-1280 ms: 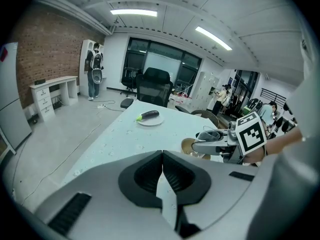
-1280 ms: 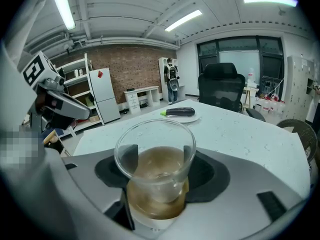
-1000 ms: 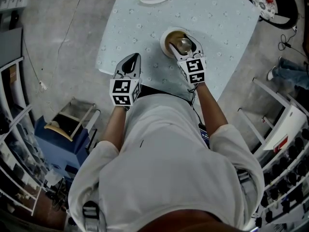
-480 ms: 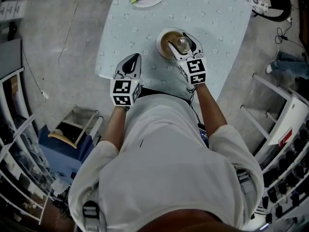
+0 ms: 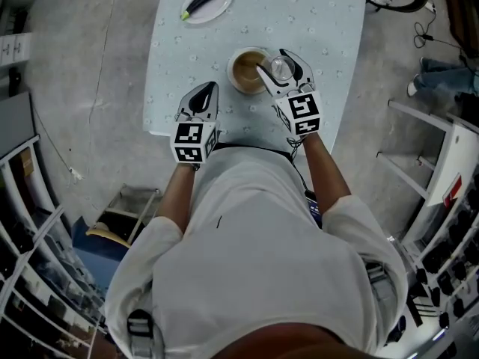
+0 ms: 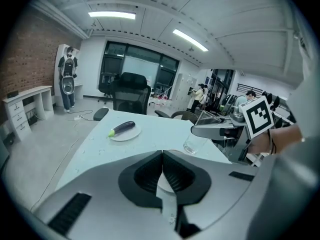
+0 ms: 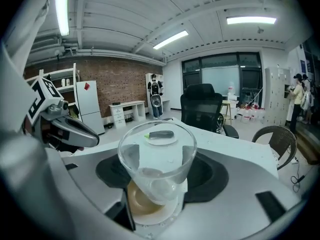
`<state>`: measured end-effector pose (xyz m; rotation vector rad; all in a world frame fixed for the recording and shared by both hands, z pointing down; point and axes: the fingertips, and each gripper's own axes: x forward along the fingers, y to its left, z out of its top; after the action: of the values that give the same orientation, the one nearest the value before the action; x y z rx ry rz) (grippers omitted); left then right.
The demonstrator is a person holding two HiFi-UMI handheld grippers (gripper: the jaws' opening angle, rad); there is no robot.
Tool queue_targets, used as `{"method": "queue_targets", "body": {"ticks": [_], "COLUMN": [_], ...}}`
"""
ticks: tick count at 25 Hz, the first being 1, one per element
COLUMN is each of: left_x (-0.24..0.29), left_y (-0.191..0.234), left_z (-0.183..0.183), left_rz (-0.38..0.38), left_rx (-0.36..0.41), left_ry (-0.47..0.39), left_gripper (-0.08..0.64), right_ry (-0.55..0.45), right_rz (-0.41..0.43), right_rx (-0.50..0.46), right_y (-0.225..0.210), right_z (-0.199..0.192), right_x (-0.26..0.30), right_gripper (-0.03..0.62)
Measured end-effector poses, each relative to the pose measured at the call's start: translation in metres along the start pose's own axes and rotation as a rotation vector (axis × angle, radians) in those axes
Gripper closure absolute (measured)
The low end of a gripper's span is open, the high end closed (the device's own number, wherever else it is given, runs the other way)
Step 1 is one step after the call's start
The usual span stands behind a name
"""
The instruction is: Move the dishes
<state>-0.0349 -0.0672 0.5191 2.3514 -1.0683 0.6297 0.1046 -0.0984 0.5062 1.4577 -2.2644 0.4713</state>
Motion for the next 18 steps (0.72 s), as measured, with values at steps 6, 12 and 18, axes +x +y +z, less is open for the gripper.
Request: {"method": "queue_targets", "body": {"ticks": [6,12,18], "left_x": [0.018,0.035,0.052], "left_y": [-0.024,-0.052,-0.082], "left_z": [0.012,0.020,0.023], "left_rz": [-0.092,-0.179,-0.265], "left_rx": [0.068,0.130,0.187], "left_ry": [0.004,0.018,0.038], "left_gripper": [0.540,0.540,0.540], "right_ry": [-0.021,-0.019,-0.018], "right_rz": [-0.092,-0.195,-0.291], "right_rx": [0.027,0.063,0.119], "right_y": [-0.023,-0.049,-0.069], "right_z": [0.003,-0.008,-0.022], "right_x": [-0.029,-0.062,-0.094], "right_gripper": [0.318,0.319,0.319]}}
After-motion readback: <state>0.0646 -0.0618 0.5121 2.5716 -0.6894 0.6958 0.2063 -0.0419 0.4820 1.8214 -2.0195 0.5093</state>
